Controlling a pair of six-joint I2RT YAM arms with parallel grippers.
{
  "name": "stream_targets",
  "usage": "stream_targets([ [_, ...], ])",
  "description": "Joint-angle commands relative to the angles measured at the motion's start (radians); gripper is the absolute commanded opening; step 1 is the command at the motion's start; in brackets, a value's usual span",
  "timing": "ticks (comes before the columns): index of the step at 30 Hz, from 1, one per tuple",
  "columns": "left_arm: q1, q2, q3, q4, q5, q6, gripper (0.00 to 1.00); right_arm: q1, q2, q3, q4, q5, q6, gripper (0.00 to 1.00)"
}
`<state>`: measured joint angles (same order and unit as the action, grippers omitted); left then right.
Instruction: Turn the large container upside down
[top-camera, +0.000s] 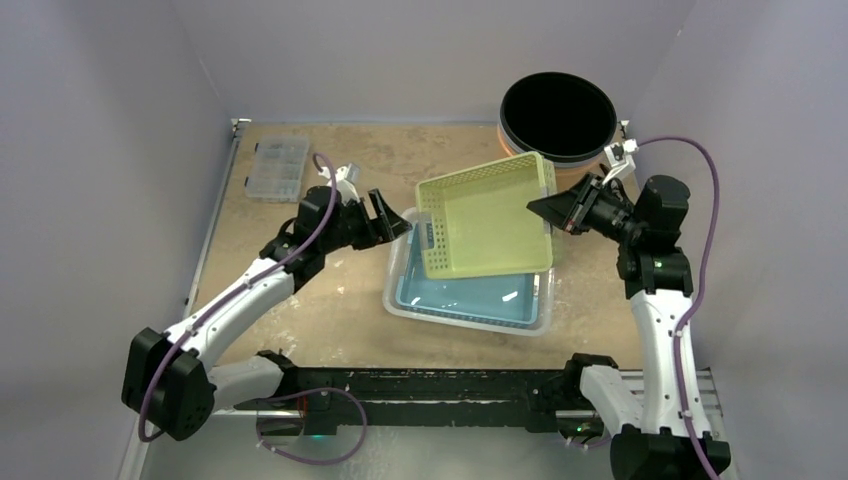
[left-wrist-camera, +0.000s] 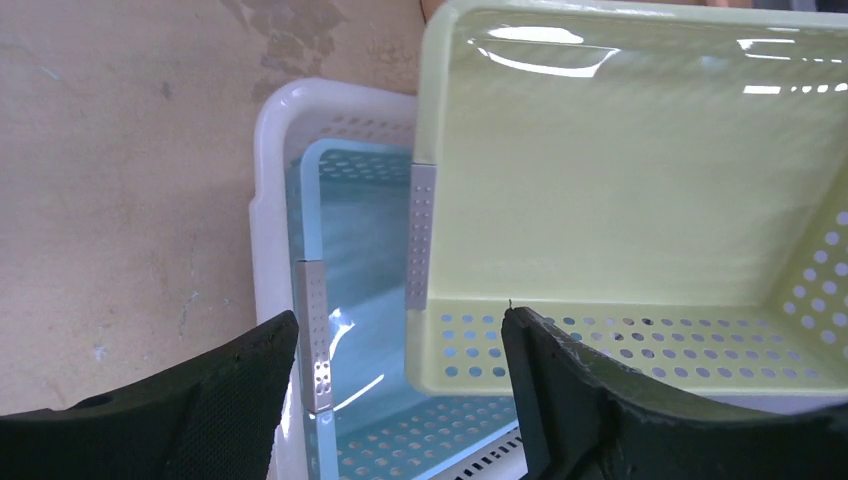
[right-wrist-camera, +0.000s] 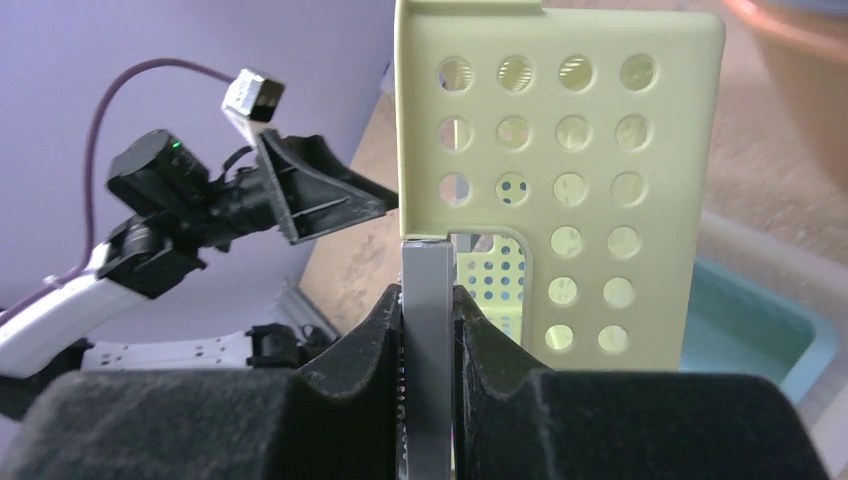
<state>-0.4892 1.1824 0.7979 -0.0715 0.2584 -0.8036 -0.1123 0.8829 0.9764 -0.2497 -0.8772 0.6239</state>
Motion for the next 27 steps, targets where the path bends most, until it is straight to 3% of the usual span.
stream_targets([
  [1, 0.004, -0.089, 0.096, -0.158, -0.192, 0.046, 0.75, 0.007, 0.0, 0.099, -0.02, 0.042, -0.098, 0.0],
  [5, 0.005, -0.186, 0.128, -0.277, -0.371, 0.035, 0.85, 0.034, 0.009, 0.156, 0.011, 0.009, -0.087, 0.0],
  [12, 0.004, -0.313, 0.173, -0.551, -0.696, -0.067, 0.89, 0.158, -0.012, 0.223, 0.131, 0.11, -0.09, 0.0],
  [21, 0.005, -0.504, 0.197, -0.701, -0.864, -0.156, 0.92, 0.536, 0.11, 0.309, 0.164, 0.422, -0.182, 0.0],
  [27, 0.005, -0.581, 0.273, -0.824, -0.938, -0.166, 0.93, 0.834, 0.296, 0.461, 0.107, 0.773, -0.351, 0.0],
])
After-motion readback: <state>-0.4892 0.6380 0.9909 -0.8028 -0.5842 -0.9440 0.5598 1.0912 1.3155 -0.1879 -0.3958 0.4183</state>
